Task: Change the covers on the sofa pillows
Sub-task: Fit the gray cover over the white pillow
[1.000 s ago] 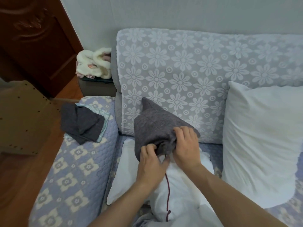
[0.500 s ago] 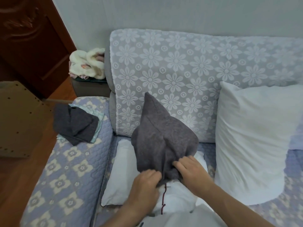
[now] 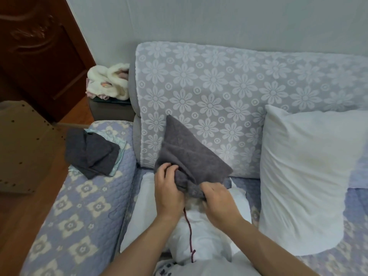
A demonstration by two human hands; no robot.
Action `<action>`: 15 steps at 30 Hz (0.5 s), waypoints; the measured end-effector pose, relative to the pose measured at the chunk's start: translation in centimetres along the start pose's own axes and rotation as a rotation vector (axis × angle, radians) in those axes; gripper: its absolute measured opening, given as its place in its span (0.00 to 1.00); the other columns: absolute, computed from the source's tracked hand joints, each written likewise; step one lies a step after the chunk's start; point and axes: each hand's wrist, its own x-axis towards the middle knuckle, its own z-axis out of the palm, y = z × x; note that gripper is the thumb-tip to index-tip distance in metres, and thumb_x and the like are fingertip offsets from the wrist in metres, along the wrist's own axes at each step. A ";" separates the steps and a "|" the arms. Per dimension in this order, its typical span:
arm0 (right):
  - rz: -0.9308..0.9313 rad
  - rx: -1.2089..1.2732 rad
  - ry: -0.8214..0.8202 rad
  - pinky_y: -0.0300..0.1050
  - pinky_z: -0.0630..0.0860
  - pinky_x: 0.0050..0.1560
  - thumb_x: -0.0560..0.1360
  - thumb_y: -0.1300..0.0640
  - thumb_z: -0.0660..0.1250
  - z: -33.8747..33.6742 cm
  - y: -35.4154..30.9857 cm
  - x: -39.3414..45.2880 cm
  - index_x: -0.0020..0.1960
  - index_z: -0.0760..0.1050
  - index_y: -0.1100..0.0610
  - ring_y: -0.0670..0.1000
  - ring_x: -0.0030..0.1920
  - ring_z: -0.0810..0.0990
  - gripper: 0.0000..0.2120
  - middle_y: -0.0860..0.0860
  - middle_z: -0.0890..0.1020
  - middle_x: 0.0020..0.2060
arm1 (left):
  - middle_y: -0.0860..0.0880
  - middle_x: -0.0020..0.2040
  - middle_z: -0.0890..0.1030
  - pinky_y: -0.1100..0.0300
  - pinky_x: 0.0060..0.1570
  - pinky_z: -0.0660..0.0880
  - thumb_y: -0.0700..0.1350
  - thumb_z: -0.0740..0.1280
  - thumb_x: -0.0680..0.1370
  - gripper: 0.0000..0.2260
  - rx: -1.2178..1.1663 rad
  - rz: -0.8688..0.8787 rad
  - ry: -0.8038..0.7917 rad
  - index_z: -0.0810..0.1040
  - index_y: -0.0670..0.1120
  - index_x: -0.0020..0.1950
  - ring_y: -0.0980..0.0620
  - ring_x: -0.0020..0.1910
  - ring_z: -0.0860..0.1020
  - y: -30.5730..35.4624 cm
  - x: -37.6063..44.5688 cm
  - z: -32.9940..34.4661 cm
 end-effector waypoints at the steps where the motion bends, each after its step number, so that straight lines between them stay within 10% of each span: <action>1: -0.028 -0.035 -0.041 0.44 0.67 0.40 0.69 0.57 0.66 -0.3 0.3 0.0 0.44 0.67 0.49 0.51 0.37 0.73 0.09 0.48 0.77 0.36 | 0.52 0.62 0.76 0.57 0.60 0.75 0.29 0.65 0.70 0.26 -0.110 -0.044 0.009 0.77 0.50 0.64 0.52 0.61 0.75 0.4 -0.5 -0.3; 4: -0.046 -0.173 -0.115 0.44 0.71 0.38 0.68 0.57 0.71 -1.5 1.4 -0.2 0.48 0.68 0.49 0.49 0.34 0.76 0.14 0.45 0.78 0.34 | 0.57 0.49 0.83 0.57 0.50 0.78 0.32 0.64 0.70 0.22 -0.274 -0.162 -0.175 0.77 0.57 0.55 0.56 0.49 0.80 1.1 -3.5 -0.9; 9: 0.316 -0.086 0.086 0.49 0.78 0.41 0.67 0.71 0.68 -2.0 2.8 -0.3 0.69 0.73 0.53 0.54 0.44 0.80 0.32 0.51 0.78 0.50 | 0.52 0.44 0.80 0.50 0.42 0.75 0.54 0.65 0.76 0.10 0.114 0.041 -0.477 0.66 0.52 0.48 0.47 0.44 0.78 1.0 -5.1 -0.4; 15: 0.001 -0.131 0.080 0.43 0.74 0.39 0.67 0.66 0.63 -0.8 0.4 -0.4 0.60 0.80 0.54 0.52 0.47 0.77 0.23 0.47 0.82 0.48 | 0.47 0.54 0.80 0.50 0.41 0.74 0.40 0.67 0.75 0.16 0.104 -0.011 -0.113 0.69 0.51 0.59 0.43 0.48 0.79 1.1 -1.0 -0.9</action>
